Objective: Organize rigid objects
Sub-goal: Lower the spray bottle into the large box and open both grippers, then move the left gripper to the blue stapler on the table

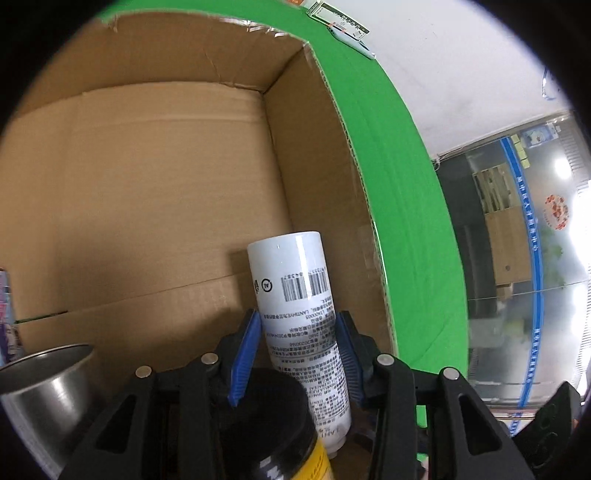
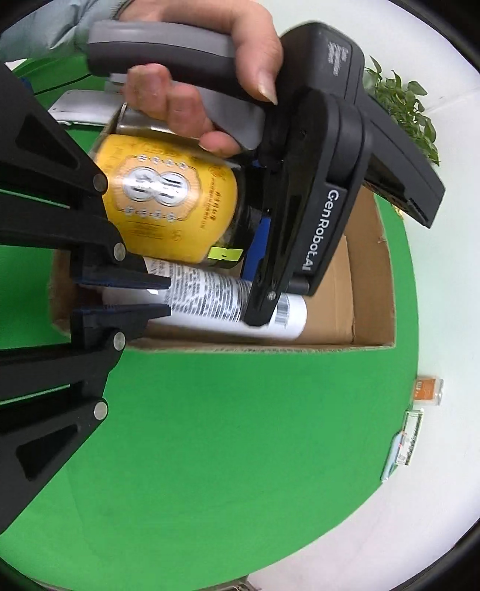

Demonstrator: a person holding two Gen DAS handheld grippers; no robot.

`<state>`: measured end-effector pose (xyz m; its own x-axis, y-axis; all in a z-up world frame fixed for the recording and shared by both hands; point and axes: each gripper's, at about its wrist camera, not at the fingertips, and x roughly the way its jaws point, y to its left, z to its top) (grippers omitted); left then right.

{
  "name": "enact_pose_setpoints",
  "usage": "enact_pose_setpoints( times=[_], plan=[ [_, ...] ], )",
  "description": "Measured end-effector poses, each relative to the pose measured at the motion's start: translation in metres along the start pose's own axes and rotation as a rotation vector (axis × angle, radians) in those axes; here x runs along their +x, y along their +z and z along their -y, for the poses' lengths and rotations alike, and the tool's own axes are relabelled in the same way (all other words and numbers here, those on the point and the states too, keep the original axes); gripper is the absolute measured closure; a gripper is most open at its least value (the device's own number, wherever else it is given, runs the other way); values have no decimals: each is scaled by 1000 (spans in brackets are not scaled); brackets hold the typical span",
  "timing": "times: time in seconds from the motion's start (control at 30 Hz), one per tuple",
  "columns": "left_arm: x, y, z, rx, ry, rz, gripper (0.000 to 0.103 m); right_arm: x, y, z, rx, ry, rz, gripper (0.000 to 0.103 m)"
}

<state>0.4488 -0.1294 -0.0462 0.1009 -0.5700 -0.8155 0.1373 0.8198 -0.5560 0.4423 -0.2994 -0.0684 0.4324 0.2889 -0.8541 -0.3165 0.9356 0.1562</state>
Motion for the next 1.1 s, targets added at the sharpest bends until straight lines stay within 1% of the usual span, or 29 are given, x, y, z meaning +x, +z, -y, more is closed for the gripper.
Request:
enact_pose_setpoints(
  times=[0.03, 0.07, 0.1, 0.13, 0.17, 0.2, 0.23, 0.3, 0.33, 0.37, 0.4, 0.43, 0.5, 0.53, 0.6, 0.67, 0.7, 0.73, 0.8, 0.87, 0.97, 1.0, 1.03, 1.1],
  plan=[
    [-4, 1, 3, 12, 5, 10, 62, -6, -2, -1, -5, -7, 24, 72],
    [-14, -2, 8, 33, 14, 36, 62, -17, -6, -4, -13, -1, 72, 53],
    [-30, -8, 14, 64, 23, 83, 62, -25, -10, -6, -16, -9, 106, 40],
    [-40, -11, 22, 94, 36, 124, 62, -35, -14, -9, -20, -30, 148, 12],
    [-61, -24, 32, 151, 58, 193, 59, -51, -23, -16, -35, -78, 230, 0],
    [-79, -35, 40, 195, 67, 253, 52, -62, -29, -20, -52, -97, 279, 1],
    [-102, -52, 46, 237, 83, 325, 47, -73, -39, -26, -70, -108, 322, 1],
    [-147, -94, 55, 312, 146, 480, 22, -89, -56, -33, -73, -103, 365, 1],
    [-175, -126, 59, 355, 199, 592, 18, -97, -67, -38, -71, -95, 382, 1],
    [-195, -148, 57, 380, 236, 670, 17, -111, -87, -48, -76, -74, 402, 1],
    [-212, -171, 57, 401, 272, 742, 15, -120, -96, -52, -78, -62, 416, 1],
    [-230, -202, 55, 413, 322, 808, 13, -130, -109, -59, -83, -51, 430, 1],
    [-248, -243, 49, 398, 381, 864, 5, -147, -140, -73, -98, -24, 467, 1],
    [-254, -261, 44, 376, 403, 881, 3, -150, -153, -78, -109, -2, 486, 1],
    [-255, -290, 32, 303, 419, 904, 3, -157, -181, -87, -127, 22, 481, 1],
    [-250, -314, 16, 245, 415, 889, 3, -162, -209, -93, -130, 47, 464, 1],
    [-245, -326, 9, 224, 425, 879, 3, -163, -219, -95, -124, 54, 462, 1],
    [-238, -341, 2, 204, 452, 867, 3, -163, -229, -96, -113, 66, 458, 1],
    [-226, -364, -3, 185, 487, 842, 3, -171, -251, -97, -99, 79, 439, 1],
    [-219, -382, -10, 149, 497, 816, 3, -169, -273, -96, -85, 88, 398, 1],
    [-202, -402, -16, 129, 450, 738, 3, -162, -307, -90, -56, 125, 296, 1],
    [-196, -404, -17, 124, 428, 712, 3, -160, -316, -89, -51, 136, 268, 1],
    [-189, -408, -20, 113, 400, 678, 3, -157, -323, -87, -44, 144, 243, 1],
    [-178, -414, -26, 76, 315, 609, 3, -150, -342, -87, -24, 180, 187, 5]
  ],
)
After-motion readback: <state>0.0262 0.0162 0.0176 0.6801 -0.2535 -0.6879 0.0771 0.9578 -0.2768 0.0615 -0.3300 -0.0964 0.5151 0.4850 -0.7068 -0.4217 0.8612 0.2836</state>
